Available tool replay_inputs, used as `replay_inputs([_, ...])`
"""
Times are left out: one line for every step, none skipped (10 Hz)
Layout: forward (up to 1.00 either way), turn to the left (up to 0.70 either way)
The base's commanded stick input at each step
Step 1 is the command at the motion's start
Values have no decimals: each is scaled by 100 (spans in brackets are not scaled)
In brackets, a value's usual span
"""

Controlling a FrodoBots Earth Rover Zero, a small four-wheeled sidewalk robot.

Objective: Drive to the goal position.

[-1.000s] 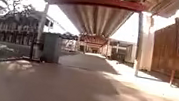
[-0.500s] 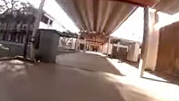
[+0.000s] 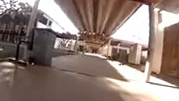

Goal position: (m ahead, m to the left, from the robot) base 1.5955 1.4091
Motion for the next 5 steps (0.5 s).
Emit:
replay_inputs([70,0])
replay_inputs([70,0])
replay_inputs([70,0])
replay_inputs([70,0])
replay_inputs([70,0])
